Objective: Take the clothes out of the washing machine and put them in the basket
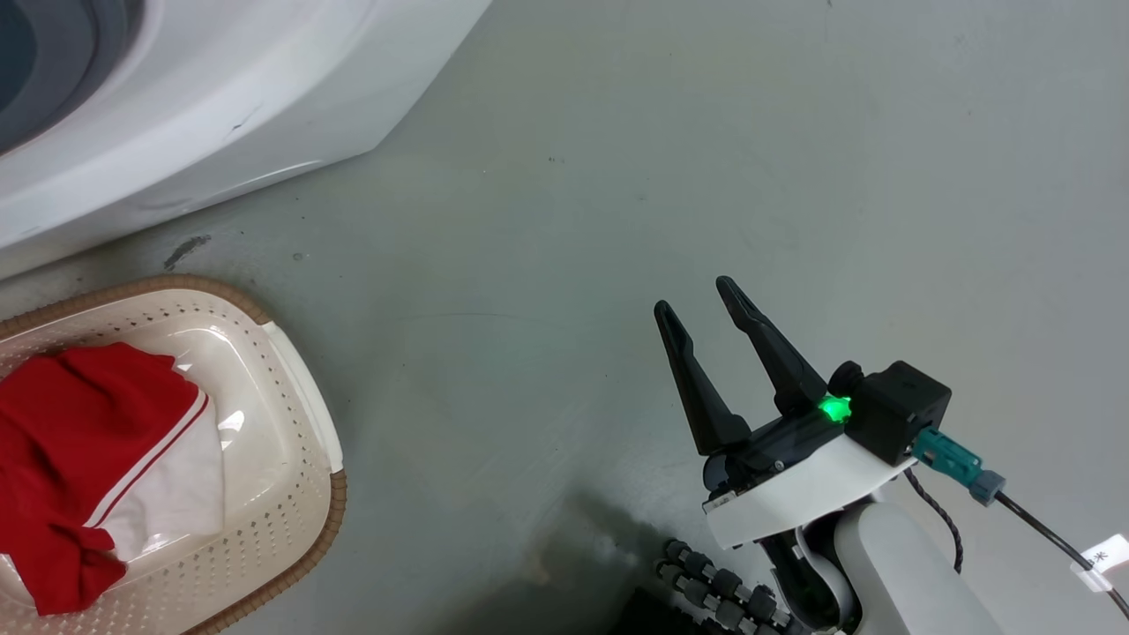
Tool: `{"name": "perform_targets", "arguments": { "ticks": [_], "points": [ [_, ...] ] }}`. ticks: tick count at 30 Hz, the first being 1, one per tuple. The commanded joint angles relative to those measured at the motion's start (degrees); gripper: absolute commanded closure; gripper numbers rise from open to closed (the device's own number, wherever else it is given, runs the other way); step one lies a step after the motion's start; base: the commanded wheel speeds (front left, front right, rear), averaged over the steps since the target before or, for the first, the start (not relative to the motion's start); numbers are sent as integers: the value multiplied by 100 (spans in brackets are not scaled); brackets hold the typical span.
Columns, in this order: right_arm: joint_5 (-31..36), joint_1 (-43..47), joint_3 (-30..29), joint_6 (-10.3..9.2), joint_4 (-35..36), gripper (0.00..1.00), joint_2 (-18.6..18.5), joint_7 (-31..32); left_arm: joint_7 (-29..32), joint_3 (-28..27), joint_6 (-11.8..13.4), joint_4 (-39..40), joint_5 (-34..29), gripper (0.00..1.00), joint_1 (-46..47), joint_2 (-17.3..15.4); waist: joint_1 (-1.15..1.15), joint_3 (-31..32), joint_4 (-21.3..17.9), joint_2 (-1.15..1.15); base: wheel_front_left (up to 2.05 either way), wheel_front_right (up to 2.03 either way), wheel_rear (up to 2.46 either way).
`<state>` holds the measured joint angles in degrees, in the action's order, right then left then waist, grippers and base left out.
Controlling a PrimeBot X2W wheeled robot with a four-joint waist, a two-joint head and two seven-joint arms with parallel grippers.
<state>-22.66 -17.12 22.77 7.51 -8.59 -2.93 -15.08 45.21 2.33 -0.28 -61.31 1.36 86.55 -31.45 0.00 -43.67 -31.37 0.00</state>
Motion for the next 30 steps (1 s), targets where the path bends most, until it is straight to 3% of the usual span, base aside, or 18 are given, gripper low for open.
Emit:
{"name": "perform_targets", "arguments": {
  "ticks": [1,9,16,22,30],
  "points": [
    [-22,-7,28,-4,22,0,9,-13,-19,-3,74,38,36,100,-333,35,0,-3,-2,0,0,0,0],
    [-80,-94,107,-4,-21,0,8,-13,-782,25,335,947,-21,100,-691,-153,0,112,-19,0,0,0,0],
    [39,-88,30,-4,-105,0,7,-13,-2104,-21,441,1526,104,100,-1374,-100,0,524,156,0,0,0,0],
    [336,90,-150,-4,-259,0,6,-12,-3680,-219,397,1375,543,100,-2264,339,0,1385,537,0,0,0,0],
    [625,320,-283,-4,-428,0,2,-12,-4782,-230,150,908,831,100,-2951,741,0,2262,918,0,0,0,0]
  ]
}}
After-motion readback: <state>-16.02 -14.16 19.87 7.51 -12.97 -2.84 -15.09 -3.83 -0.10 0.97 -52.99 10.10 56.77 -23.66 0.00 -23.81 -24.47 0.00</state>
